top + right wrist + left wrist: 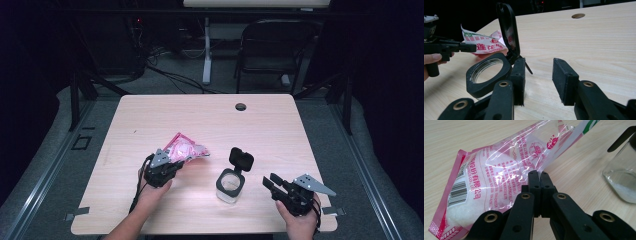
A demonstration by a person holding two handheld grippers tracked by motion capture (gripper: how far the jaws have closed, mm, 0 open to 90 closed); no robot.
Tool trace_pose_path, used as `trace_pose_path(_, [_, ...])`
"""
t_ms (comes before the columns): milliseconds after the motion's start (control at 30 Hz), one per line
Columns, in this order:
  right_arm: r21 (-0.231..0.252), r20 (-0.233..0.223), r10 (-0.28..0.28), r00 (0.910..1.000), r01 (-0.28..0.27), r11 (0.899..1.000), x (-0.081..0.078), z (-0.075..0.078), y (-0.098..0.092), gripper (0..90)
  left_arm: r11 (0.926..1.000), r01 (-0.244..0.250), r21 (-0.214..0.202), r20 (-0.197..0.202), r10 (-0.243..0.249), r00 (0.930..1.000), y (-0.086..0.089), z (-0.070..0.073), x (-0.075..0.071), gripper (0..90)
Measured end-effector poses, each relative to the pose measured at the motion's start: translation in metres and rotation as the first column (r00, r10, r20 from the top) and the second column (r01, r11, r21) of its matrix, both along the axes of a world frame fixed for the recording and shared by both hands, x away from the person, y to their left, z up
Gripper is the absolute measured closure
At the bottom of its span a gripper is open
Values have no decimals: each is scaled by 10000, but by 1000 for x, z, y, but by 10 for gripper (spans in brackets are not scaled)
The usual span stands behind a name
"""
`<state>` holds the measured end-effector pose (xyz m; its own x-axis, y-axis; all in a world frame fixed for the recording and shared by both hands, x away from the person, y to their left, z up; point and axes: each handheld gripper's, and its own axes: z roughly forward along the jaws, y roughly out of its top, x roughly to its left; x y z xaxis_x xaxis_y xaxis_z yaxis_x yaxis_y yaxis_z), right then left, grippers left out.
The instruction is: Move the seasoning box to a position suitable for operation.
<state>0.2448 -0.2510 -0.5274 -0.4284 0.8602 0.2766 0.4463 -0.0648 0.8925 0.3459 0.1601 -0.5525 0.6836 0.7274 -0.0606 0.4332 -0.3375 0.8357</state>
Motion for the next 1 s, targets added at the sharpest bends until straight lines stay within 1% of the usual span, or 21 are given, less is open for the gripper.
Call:
trace_pose_path(33, [-5, 13, -2, 10000, 2, 10000, 0, 0, 0, 632, 10000, -29, -38, 44, 29, 10000, 1, 2, -1, 900])
trace_pose_path(100, [31, 27, -6, 10000, 6, 10000, 0, 0, 1, 631, 9995, -5, -307, 124, 9, 9999, 3, 6, -2, 900])
trace_pose_path(167, [69, 25, 17, 10000, -17, 10000, 1, 0, 1, 632, 9992, 29, -404, 243, -20, 9997, 6, 10, -4, 900])
trace_pose_path(233, [94, 1, 113, 9999, -113, 9999, 2, 0, 1, 636, 9975, -18, -710, 261, 37, 9997, 8, 15, -6, 900])
trace_pose_path(300, [66, -1, 148, 9999, -148, 9999, 2, 1, 3, 639, 9954, 18, -963, 394, 20, 9992, 12, 21, -8, 900])
trace_pose_path(400, [57, 20, 269, 9996, -269, 9996, 3, 2, 4, 640, 9929, -6, -1188, 523, 69, 9986, 16, 29, -13, 900])
trace_pose_path(533, [55, 65, 366, 9993, -367, 9993, 5, 2, 7, 640, 9925, 260, -1193, 786, -166, 9968, 18, 40, -22, 900])
trace_pose_path(600, [99, 187, 582, 9981, -584, 9982, 6, 3, 10, 652, 9917, 465, -1195, 937, -354, 9950, 18, 44, -28, 900])
trace_pose_path(633, [24, 359, 806, 9961, -807, 9967, 7, 4, 12, 657, 9917, 539, -1171, 1046, -416, 9936, 17, 46, -31, 900])
trace_pose_path(700, [-235, 710, 1127, 9911, -1113, 9935, 7, 8, 18, 658, 9912, 671, -1141, 1115, -544, 9923, 16, 49, -36, 900])
trace_pose_path(767, [-478, 1022, 1236, 9871, -1192, 9917, 6, 11, 23, 657, 9907, 791, -1106, 1197, -657, 9906, 14, 51, -41, 900])
trace_pose_path(800, [-739, 1177, 1294, 9846, -1213, 9899, 6, 12, 26, 656, 9906, 860, -1062, 1218, -729, 9899, 13, 52, -43, 900])
trace_pose_path(833, [-869, 1354, 1356, 9815, -1245, 9884, 5, 14, 29, 655, 9902, 934, -1041, 1200, -807, 9895, 13, 53, -46, 900])
trace_pose_path(867, [-993, 1438, 1387, 9798, -1252, 9871, 4, 16, 32, 649, 9892, 1041, -1029, 1247, -910, 9880, 12, 54, -49, 900])
trace_pose_path(933, [-1170, 1469, 1672, 9749, -1507, 9816, 4, 19, 37, 641, 9869, 1194, -1082, 1212, -1061, 9869, 12, 55, -53, 900])
trace_pose_path(967, [-1158, 1524, 1758, 9726, -1591, 9804, 4, 20, 41, 637, 9872, 1156, -1102, 1276, -1013, 9866, 12, 55, -56, 900])
trace_pose_path(1000, [-1305, 1500, 1871, 9708, -1681, 9771, 4, 22, 43, 631, 9816, 1428, -1271, 1130, -1287, 9852, 12, 54, -59, 900])
